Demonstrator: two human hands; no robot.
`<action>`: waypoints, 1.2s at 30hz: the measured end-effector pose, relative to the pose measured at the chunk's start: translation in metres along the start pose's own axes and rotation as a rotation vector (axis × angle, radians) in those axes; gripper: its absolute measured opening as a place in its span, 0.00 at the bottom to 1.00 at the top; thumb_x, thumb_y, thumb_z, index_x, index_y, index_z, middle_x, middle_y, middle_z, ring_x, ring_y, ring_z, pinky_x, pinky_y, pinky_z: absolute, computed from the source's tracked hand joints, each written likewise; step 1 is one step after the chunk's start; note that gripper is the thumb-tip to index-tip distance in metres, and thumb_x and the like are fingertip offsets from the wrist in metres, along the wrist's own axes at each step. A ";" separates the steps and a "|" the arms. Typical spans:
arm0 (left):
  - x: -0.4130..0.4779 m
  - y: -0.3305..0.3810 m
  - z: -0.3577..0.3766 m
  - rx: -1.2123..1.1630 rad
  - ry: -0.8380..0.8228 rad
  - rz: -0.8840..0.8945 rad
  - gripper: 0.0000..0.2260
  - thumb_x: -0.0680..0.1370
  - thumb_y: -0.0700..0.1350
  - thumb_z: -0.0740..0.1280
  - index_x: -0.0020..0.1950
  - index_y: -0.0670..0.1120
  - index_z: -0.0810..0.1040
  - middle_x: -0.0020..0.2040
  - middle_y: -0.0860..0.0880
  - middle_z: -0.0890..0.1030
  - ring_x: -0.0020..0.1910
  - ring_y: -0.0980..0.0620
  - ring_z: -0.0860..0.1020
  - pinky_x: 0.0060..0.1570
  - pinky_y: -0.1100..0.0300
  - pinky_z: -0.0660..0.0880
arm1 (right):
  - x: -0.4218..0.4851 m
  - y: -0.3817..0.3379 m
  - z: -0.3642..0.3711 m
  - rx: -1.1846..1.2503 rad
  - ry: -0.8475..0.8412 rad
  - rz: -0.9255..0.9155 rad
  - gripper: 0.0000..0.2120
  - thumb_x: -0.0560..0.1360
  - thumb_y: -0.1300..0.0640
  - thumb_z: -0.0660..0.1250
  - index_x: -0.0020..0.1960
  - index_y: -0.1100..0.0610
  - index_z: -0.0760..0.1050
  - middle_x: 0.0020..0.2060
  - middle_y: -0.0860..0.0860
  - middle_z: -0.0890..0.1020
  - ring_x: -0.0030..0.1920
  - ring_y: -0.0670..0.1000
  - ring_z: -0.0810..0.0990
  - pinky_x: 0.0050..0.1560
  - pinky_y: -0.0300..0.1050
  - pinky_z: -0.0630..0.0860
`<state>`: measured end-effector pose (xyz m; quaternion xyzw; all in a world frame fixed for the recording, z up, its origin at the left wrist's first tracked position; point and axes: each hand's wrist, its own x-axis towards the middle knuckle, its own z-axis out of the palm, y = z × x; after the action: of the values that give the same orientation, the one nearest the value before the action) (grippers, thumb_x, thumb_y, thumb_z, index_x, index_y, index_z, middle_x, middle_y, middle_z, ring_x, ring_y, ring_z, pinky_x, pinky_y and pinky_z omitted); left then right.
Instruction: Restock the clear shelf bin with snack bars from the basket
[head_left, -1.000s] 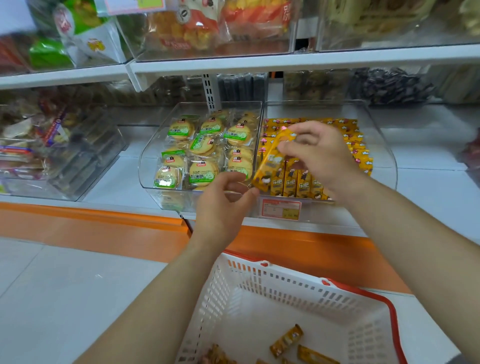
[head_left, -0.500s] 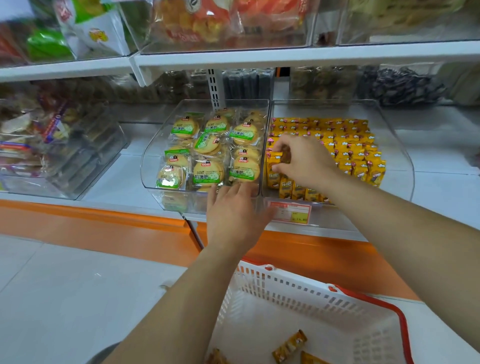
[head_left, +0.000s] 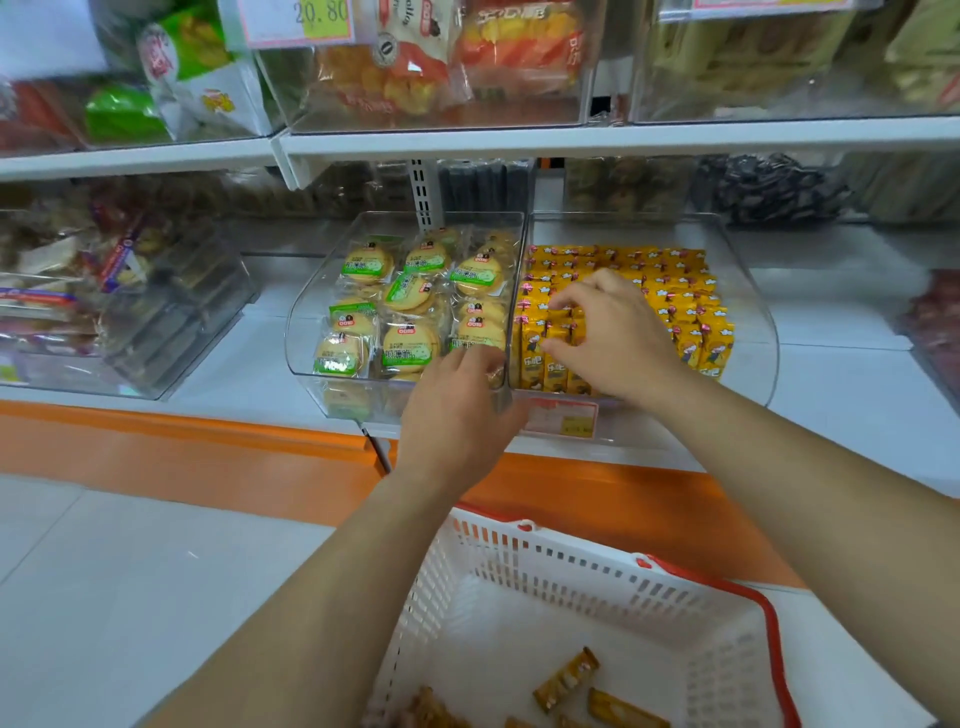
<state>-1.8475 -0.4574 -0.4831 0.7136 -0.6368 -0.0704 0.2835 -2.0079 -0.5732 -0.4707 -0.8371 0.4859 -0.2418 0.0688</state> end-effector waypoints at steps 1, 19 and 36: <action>-0.006 0.002 -0.005 -0.032 0.007 0.026 0.18 0.78 0.54 0.72 0.66 0.49 0.77 0.60 0.52 0.81 0.60 0.50 0.76 0.57 0.54 0.75 | -0.015 -0.002 -0.008 0.059 0.002 -0.026 0.16 0.73 0.45 0.73 0.59 0.47 0.78 0.53 0.45 0.73 0.57 0.49 0.71 0.52 0.45 0.69; -0.166 -0.110 0.204 0.254 -1.099 -0.202 0.20 0.82 0.56 0.67 0.70 0.49 0.73 0.66 0.46 0.78 0.62 0.45 0.78 0.57 0.52 0.76 | -0.281 0.096 0.213 0.172 -0.936 0.449 0.20 0.77 0.48 0.70 0.64 0.57 0.76 0.65 0.55 0.77 0.62 0.56 0.76 0.61 0.52 0.75; -0.199 -0.134 0.339 0.030 -1.014 -0.182 0.25 0.78 0.52 0.72 0.73 0.49 0.72 0.65 0.45 0.77 0.62 0.44 0.77 0.56 0.51 0.74 | -0.313 0.124 0.265 0.046 -1.140 0.616 0.11 0.75 0.57 0.67 0.35 0.58 0.71 0.31 0.55 0.73 0.32 0.54 0.72 0.32 0.47 0.66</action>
<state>-1.9233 -0.3719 -0.8818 0.6462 -0.6306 -0.4226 -0.0783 -2.1084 -0.4040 -0.8520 -0.6548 0.5855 0.2609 0.4003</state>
